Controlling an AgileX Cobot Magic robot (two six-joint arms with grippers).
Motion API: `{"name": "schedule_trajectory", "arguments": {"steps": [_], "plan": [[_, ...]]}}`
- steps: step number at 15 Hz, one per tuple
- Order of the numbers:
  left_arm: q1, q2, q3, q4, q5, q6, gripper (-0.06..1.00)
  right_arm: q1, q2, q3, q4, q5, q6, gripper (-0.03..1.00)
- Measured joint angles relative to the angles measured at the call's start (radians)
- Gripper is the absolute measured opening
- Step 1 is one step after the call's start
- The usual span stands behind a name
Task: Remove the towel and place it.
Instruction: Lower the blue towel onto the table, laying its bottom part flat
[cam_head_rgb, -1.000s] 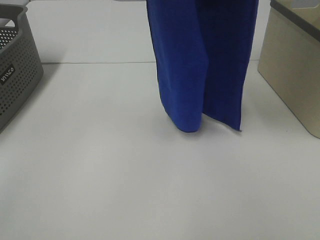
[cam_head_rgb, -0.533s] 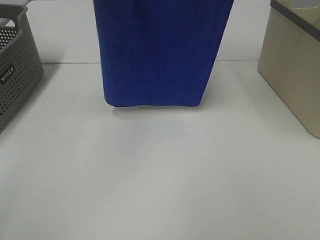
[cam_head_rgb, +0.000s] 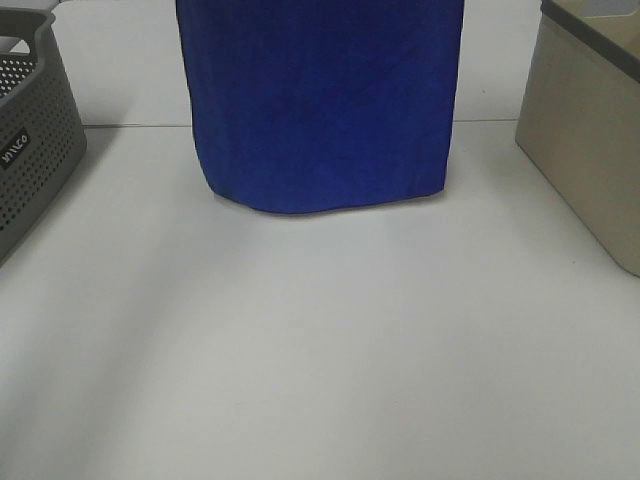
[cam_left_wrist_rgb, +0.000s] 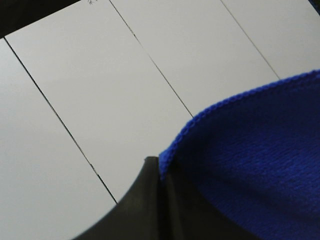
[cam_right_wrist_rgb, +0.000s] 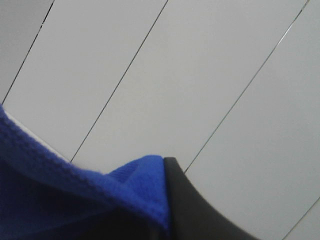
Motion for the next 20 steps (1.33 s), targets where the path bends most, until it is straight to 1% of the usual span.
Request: {"name": "schedule_trajectory", "arguments": {"steps": [1,3,4,7,8,10,14,16,17,18,20], "plan": [[0.008,0.049,-0.044,-0.002,-0.007,0.003,0.0,0.0,0.025,0.0,-0.001,-0.062,-0.024,0.02],[0.011,0.163,-0.199,-0.002,-0.015,0.008,0.0,0.0,0.091,-0.024,-0.002,-0.157,-0.07,0.02],[0.011,0.189,-0.236,-0.002,-0.014,0.009,0.0,0.0,0.11,-0.038,-0.002,-0.172,-0.074,0.02],[0.023,0.371,-0.514,-0.002,-0.009,0.041,0.0,-0.005,0.215,-0.16,-0.002,-0.197,-0.089,0.02],[0.028,0.418,-0.588,-0.002,0.014,0.042,0.0,-0.011,0.241,-0.19,-0.002,-0.198,-0.088,0.02],[0.036,0.475,-0.654,-0.002,0.075,0.043,0.0,-0.023,0.269,-0.209,0.001,-0.195,-0.088,0.02],[0.038,0.484,-0.656,-0.002,0.093,0.043,0.0,-0.023,0.276,-0.209,0.002,-0.167,-0.088,0.02],[0.038,0.484,-0.658,-0.002,0.118,0.043,0.0,-0.023,0.276,-0.209,0.002,-0.129,-0.088,0.02],[0.038,0.484,-0.658,-0.002,0.148,0.045,0.0,-0.023,0.273,-0.209,0.002,-0.086,-0.088,0.02],[0.038,0.479,-0.658,-0.002,0.191,0.045,0.0,-0.023,0.265,-0.209,0.009,-0.022,-0.087,0.02],[0.03,0.46,-0.658,-0.003,0.331,0.046,0.0,-0.023,0.229,-0.209,0.031,0.109,-0.08,0.02]]}}
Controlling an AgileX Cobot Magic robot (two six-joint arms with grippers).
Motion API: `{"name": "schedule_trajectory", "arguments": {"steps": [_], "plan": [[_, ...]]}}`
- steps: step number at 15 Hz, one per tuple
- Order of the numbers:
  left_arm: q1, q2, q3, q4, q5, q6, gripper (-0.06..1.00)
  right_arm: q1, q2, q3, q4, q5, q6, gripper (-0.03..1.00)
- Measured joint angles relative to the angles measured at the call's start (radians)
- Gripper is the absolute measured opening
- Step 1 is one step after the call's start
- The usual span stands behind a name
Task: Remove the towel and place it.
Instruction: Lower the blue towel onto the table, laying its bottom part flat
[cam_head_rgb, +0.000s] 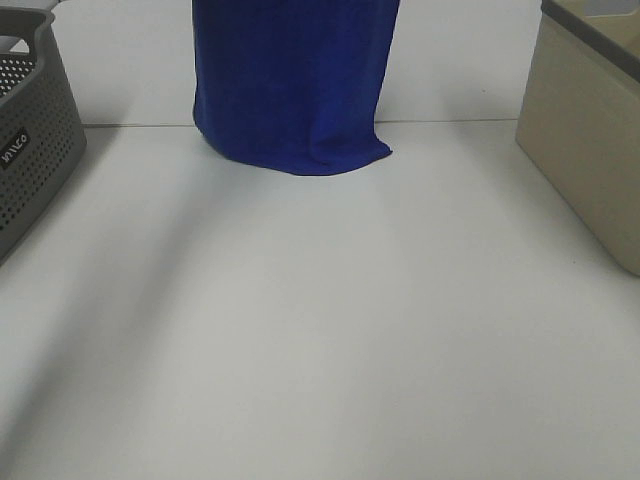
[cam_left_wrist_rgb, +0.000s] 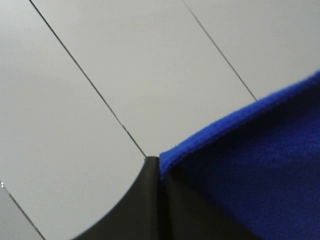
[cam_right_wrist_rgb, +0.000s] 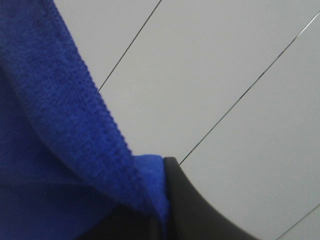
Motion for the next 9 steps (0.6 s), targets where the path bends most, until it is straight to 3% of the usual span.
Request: {"name": "schedule_trajectory", "arguments": {"steps": [1,3,7,9], "plan": [[-0.007,-0.011,0.0,0.0,0.058,0.0,0.0,0.0,-0.012,0.0,0.006,0.032,0.003,0.02],[-0.047,-0.066,0.0,-0.025,0.32,0.009,0.0,0.001,-0.056,0.0,0.03,0.207,0.011,0.02],[-0.128,-0.178,0.0,-0.17,0.789,0.157,0.0,-0.001,-0.161,0.0,0.077,0.537,0.035,0.02],[-0.14,-0.221,0.0,-0.243,0.991,0.175,0.0,-0.001,-0.214,0.0,0.094,0.701,0.056,0.02]]}}
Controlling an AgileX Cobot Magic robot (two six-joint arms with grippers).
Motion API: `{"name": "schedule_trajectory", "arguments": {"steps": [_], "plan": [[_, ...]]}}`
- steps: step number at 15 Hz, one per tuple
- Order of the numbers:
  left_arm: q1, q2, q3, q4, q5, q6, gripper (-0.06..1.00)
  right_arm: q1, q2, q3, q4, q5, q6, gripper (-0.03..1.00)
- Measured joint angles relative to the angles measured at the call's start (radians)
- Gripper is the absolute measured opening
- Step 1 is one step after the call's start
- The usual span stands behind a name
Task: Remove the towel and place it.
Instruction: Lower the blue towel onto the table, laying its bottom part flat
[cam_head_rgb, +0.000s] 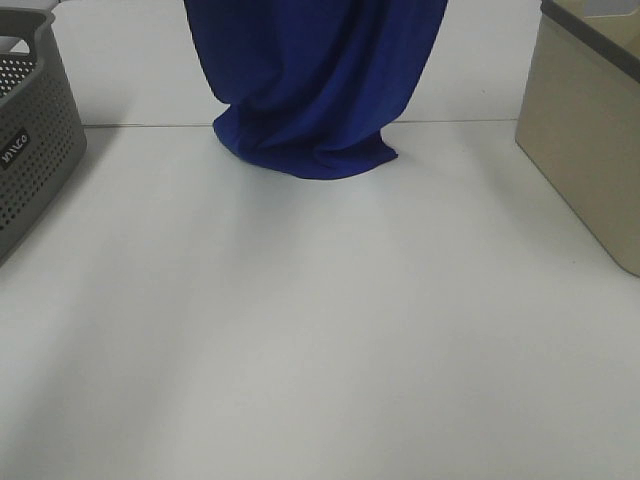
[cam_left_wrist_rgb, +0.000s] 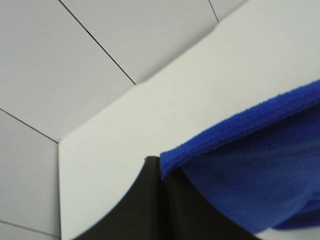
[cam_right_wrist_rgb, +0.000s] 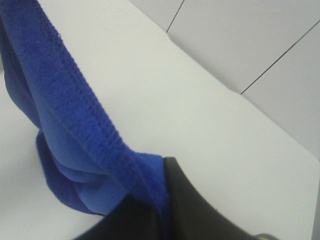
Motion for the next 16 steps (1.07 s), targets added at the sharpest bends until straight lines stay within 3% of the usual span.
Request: {"name": "schedule_trajectory", "arguments": {"steps": [2,7,11,14,15,16], "plan": [[-0.003,-0.045,-0.001,-0.043,0.127,0.002,0.0,0.001,-0.054,0.0,0.032,0.138,0.028,0.02],[-0.003,-0.106,-0.001,-0.071,0.136,-0.045,0.0,0.001,-0.121,0.0,0.124,0.214,0.036,0.02],[-0.003,-0.163,-0.001,-0.107,0.137,-0.061,0.0,0.001,-0.141,0.0,0.134,0.265,0.044,0.02],[-0.003,-0.168,-0.001,-0.096,0.138,-0.061,0.0,0.001,-0.144,0.0,0.133,0.193,0.045,0.02],[-0.003,-0.162,-0.001,-0.072,0.105,-0.06,0.0,0.001,-0.139,0.0,0.108,0.02,0.043,0.02],[-0.003,-0.155,-0.001,-0.064,0.053,-0.06,0.0,0.001,-0.127,-0.001,0.088,-0.065,0.043,0.02]]}}
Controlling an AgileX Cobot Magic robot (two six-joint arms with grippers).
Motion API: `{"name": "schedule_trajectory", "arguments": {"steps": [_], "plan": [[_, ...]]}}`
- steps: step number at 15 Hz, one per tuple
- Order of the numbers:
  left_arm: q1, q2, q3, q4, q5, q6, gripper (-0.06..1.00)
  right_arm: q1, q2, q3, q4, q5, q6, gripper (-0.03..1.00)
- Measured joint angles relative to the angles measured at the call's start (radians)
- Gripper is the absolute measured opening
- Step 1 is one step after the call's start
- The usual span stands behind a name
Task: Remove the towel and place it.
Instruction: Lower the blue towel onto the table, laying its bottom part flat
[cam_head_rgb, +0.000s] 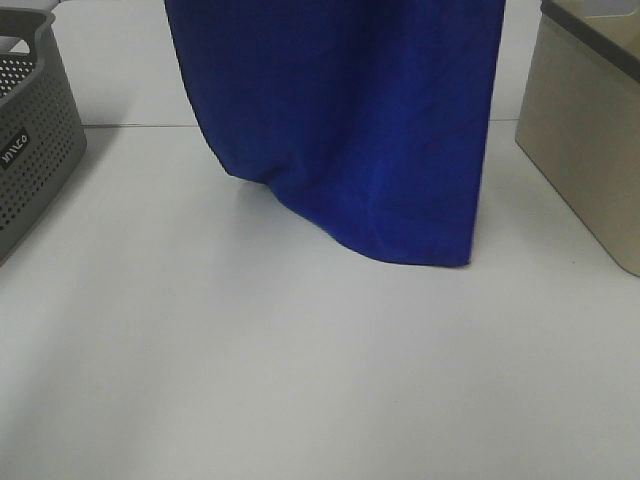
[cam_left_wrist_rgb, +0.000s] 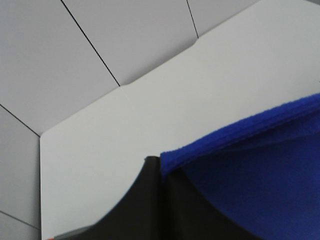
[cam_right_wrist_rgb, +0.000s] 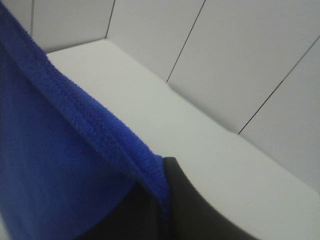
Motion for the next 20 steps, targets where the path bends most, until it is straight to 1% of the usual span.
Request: {"name": "schedule_trajectory", "arguments": {"steps": [1,2,3,4,7,8,9,11,13,16,17,18,20], "plan": [[0.0,0.008,0.0,0.011,-0.051,0.0,0.0,0.0,0.02,-0.002,-0.012,-0.085,0.0,0.02],[0.001,0.019,0.0,0.024,-0.097,0.0,0.0,0.0,0.03,-0.002,-0.017,-0.124,0.0,0.02],[0.001,0.027,0.0,0.027,-0.123,0.0,0.0,0.0,0.055,-0.002,-0.024,-0.188,0.0,0.02],[0.001,0.042,0.0,0.041,-0.183,0.0,0.0,0.0,0.084,-0.002,-0.027,-0.249,0.0,0.02],[0.001,0.099,0.0,0.091,-0.409,-0.001,0.0,0.0,0.165,-0.002,-0.03,-0.432,0.0,0.02],[0.005,0.121,0.0,0.128,-0.514,-0.012,0.0,0.0,0.205,-0.019,-0.029,-0.506,0.0,0.02],[0.012,0.137,0.0,0.153,-0.581,-0.027,0.0,-0.001,0.23,-0.047,-0.025,-0.534,0.0,0.02],[0.041,0.164,0.0,0.181,-0.71,-0.055,0.0,-0.004,0.285,-0.126,0.014,-0.565,-0.001,0.02],[0.083,0.185,0.0,0.184,-0.8,-0.076,0.0,-0.026,0.335,-0.199,0.068,-0.577,-0.001,0.02],[0.101,0.208,0.0,0.186,-0.828,-0.081,0.0,-0.04,0.369,-0.217,0.101,-0.57,-0.002,0.02],[0.101,0.221,0.0,0.186,-0.828,-0.081,0.0,-0.042,0.38,-0.218,0.101,-0.552,-0.004,0.02],[0.101,0.244,0.0,0.186,-0.803,-0.081,0.0,-0.043,0.389,-0.218,0.101,-0.505,-0.008,0.02],[0.101,0.252,0.0,0.186,-0.758,-0.078,0.0,-0.045,0.39,-0.218,0.099,-0.477,-0.009,0.02]]}}
